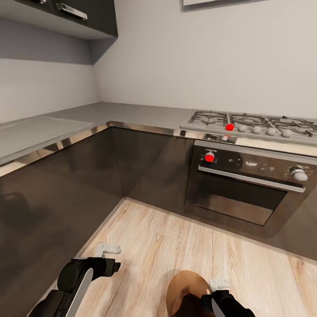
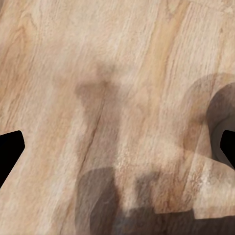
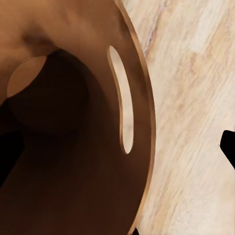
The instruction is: Put the three can of soda from the living room inside the tash can in the kitchen.
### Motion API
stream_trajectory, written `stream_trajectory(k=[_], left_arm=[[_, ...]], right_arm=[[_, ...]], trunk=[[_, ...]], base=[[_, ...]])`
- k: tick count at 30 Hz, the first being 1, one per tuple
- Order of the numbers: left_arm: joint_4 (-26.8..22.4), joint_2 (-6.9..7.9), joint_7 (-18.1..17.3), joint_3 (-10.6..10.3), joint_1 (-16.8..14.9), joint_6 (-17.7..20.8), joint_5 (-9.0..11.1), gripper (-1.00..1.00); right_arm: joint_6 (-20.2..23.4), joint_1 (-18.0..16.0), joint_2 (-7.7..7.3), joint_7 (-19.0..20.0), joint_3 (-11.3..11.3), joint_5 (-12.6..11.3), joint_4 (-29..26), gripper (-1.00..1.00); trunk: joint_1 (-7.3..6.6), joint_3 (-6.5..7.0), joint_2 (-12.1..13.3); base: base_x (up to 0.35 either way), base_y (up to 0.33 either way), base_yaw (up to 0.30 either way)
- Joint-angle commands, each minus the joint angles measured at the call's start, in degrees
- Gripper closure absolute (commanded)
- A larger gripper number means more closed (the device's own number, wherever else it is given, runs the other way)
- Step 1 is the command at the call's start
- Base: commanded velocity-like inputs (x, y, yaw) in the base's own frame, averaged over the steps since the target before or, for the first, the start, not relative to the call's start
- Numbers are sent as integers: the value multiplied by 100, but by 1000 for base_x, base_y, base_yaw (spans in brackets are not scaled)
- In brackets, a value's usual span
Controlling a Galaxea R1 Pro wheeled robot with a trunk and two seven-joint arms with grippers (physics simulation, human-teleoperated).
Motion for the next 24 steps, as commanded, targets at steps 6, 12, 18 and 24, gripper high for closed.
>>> stream_trajectory(k=[6, 12, 18, 24], left_arm=[[2, 0, 0, 0, -2, 0, -1, -100], [2, -4, 3, -4, 0, 0, -7, -100], [2, -3, 7, -2, -2, 0, -14, -100], [6, 0, 5, -26, 1, 0, -18, -100]], right_arm=[[0, 0, 0, 0, 0, 2, 0, -100], [0, 0, 0, 0, 0, 4, 1, -100], [-2, 0, 0, 0, 0, 0, 6, 100], [-6, 0, -1, 7, 0, 4, 1, 100]], trunk=[[110, -90, -202], [110, -90, -202], [110, -90, -202], [110, -90, -202]], base=[[0, 0, 0], [0, 0, 0], [0, 0, 0], [0, 0, 0]])
